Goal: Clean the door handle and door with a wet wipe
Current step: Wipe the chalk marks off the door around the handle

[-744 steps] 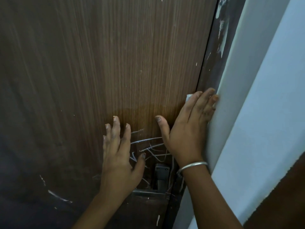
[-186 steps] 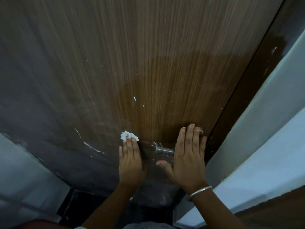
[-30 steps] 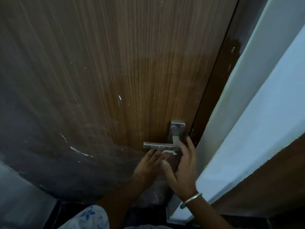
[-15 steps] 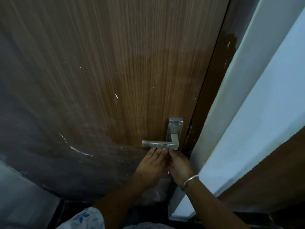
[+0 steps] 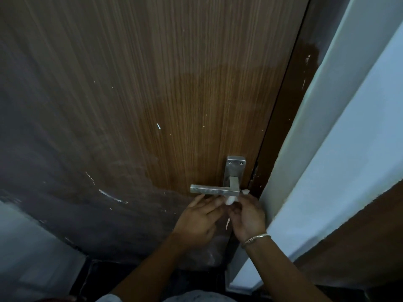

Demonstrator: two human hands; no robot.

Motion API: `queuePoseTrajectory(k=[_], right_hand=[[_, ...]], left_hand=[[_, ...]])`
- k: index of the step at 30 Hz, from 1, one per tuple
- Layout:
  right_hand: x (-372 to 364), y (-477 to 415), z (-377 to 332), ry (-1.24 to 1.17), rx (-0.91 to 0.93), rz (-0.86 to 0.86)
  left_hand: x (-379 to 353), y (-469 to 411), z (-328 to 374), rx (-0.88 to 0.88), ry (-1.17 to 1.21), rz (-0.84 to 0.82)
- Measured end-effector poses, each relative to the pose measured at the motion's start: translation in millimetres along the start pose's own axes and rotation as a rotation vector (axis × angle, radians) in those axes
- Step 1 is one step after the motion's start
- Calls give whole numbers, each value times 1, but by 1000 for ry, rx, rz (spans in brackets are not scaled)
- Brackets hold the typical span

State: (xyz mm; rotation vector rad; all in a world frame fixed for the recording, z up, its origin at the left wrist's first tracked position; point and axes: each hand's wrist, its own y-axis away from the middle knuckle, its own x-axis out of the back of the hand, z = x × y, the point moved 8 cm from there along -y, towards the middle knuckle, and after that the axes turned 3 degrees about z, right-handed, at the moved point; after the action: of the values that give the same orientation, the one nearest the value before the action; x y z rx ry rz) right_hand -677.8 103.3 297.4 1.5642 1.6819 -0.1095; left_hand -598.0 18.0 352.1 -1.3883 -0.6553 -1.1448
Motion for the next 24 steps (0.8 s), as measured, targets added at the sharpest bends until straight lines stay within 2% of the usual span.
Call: queuePoseTrajectory(k=[4, 8, 15, 17, 21, 24], right_hand=[[9, 23, -33, 244, 335, 116], [-5, 68, -41, 511, 705, 66], [-62, 97, -64, 859, 1180, -26], [-78, 103, -55, 979, 1234, -89], [-107, 112, -35, 1282, 1301, -332], [-117, 121, -34, 1320, 1353, -432]], left_hand=[[16, 22, -35, 357, 319, 108], [32, 35, -63, 708, 636, 284], [48, 19, -58, 684, 780, 350], [47, 20, -58, 672, 764, 323], [46, 24, -58, 657, 779, 283], [47, 25, -59, 652, 808, 279]])
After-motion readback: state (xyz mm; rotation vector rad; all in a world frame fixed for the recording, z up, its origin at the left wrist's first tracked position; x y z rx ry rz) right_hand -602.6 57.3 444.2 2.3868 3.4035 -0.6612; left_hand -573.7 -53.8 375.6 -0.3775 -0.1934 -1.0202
